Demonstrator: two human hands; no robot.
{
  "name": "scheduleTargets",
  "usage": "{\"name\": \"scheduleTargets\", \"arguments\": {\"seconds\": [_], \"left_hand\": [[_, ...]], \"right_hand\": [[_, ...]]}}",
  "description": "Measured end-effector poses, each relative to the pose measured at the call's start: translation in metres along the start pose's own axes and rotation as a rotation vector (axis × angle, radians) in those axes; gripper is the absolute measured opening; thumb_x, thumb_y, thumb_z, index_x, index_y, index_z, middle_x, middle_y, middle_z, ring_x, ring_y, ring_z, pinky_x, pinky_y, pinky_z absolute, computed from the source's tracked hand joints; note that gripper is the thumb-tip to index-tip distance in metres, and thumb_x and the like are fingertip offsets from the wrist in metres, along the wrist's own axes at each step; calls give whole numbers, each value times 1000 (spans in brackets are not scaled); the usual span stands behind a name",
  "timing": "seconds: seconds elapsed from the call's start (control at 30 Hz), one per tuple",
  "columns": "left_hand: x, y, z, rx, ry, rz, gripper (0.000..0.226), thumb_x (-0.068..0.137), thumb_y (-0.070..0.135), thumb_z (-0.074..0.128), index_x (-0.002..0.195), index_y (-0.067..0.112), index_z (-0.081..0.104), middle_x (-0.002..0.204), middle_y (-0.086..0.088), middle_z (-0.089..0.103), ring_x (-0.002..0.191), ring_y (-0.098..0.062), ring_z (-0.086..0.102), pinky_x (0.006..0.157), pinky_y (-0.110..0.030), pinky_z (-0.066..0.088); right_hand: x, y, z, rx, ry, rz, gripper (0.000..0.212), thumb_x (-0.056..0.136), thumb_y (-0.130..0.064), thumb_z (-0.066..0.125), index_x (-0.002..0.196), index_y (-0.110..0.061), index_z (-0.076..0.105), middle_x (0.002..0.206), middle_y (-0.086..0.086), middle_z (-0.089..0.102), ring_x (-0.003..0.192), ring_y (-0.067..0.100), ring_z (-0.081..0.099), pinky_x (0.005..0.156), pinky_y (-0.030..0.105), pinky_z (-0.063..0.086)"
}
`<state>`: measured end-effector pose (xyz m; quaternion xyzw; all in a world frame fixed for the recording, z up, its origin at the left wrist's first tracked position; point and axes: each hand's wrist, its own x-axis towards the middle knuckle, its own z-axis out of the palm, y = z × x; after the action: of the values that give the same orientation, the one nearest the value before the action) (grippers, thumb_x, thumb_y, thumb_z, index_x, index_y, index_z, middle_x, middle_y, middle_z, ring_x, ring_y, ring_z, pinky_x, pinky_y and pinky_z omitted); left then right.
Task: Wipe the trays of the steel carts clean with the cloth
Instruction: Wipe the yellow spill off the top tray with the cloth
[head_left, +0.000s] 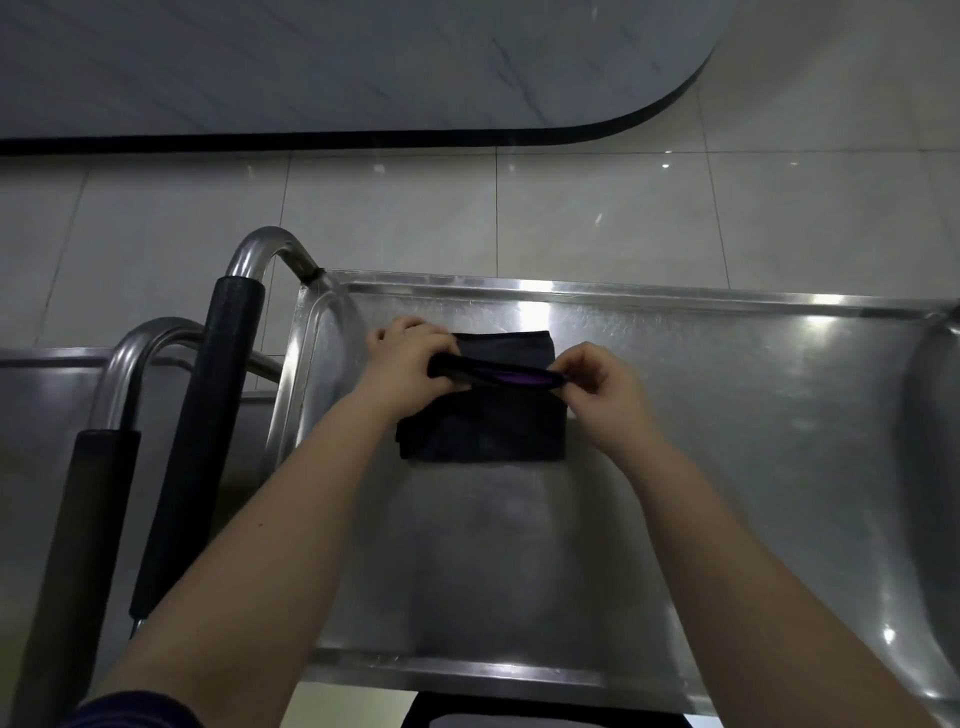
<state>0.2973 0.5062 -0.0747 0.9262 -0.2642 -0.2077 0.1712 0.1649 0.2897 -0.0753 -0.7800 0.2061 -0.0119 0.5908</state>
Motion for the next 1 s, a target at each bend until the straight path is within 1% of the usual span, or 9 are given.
{"name": "scheduleTargets", "arguments": {"seconds": [0.1,0.2,0.3,0.37,0.47,0.53,0.6,0.67,1.0], "left_hand": [[-6,-15,-12,-119,42,-121,22,73,48,79,84,42,61,94,17,61,108,-13,44,86,-30,15],[-4,-18,-16,-189,123,-201,16,77,44,77,86,42,63,91,18,63,103,-13,43,88,-33,21],[2,-7,-9,-41,201,-219,23,83,43,71,104,36,66,107,9,65,112,-18,49,94,-36,24],[0,5,4,7,223,-263,37,87,36,66,123,30,60,126,0,57,123,-24,43,101,-39,26],[-11,32,26,-47,332,-183,48,90,27,60,136,21,52,143,-9,46,134,-31,35,112,-44,23],[-17,51,46,41,285,-102,52,93,40,52,143,26,44,155,-11,31,142,-38,23,118,-53,10],[-20,66,68,171,116,-170,68,93,66,30,153,41,11,163,-7,-3,146,-42,-9,108,-66,-21],[-19,70,87,251,30,-284,78,84,82,13,147,50,-19,158,-6,-28,139,-48,-29,97,-72,-28],[-5,113,117,273,61,-167,81,72,93,5,141,59,-21,160,-7,-25,138,-52,-26,94,-79,-21]], "right_hand": [[3,-2,1,61,30,45,40,81,3,66,73,-35,62,73,-19,66,70,-2,61,66,12,47],[19,-2,11,38,119,91,35,83,-2,68,75,-36,61,76,-16,67,74,3,62,71,21,50],[36,-1,24,-146,183,112,25,85,-7,64,83,-32,60,88,-11,64,81,12,61,77,32,49],[36,5,26,-361,174,72,19,86,-14,66,103,-22,66,107,-1,64,102,24,57,90,40,46],[13,22,14,-581,201,20,40,91,-24,64,130,-16,59,136,7,55,127,31,44,104,41,33],[-18,38,0,-663,205,35,45,95,-24,58,139,-15,52,147,9,47,138,35,35,110,44,28],[-56,58,-13,-781,163,105,50,99,-29,48,147,-18,43,156,8,36,145,39,23,114,49,20],[-92,74,-19,-905,139,149,55,98,-39,35,150,-22,38,159,6,29,146,42,17,117,52,11],[-116,90,-12,-1027,130,189,59,98,-43,24,154,-24,26,162,5,19,148,42,9,119,58,2]]}}
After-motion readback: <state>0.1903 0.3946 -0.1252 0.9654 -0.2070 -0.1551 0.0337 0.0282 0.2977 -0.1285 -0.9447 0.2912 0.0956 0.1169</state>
